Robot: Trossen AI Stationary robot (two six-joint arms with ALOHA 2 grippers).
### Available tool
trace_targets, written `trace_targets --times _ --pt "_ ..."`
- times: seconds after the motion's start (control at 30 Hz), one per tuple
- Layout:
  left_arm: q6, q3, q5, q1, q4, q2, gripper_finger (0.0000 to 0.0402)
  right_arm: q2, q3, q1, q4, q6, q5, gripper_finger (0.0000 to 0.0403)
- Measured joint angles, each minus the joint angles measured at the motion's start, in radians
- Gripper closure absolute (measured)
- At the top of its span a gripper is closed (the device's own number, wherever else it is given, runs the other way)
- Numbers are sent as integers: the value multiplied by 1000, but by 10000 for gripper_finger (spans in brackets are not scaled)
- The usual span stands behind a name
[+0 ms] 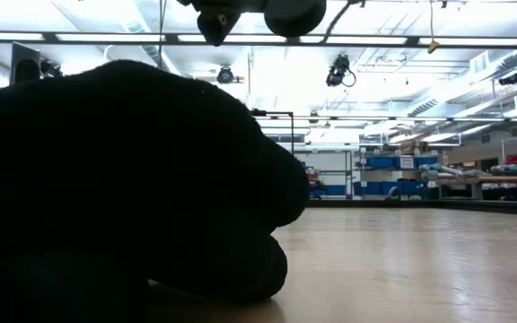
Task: Coil cords
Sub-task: Coil the black wire cable into the black spool
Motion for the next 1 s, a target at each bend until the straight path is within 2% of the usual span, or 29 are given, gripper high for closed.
trace_targets --times 0.37,0.5,1.0 --pt "-16 -1 50 -4 43 39 401 158 151 -10 -100 -197 -7 397" --pt "-26 -1 57 -13 41 43 401 180 228 -23 -220 -223 12 397" --pt "-15 -1 53 -22 127 44 401 257 257 -39 -85 -316 3 397"
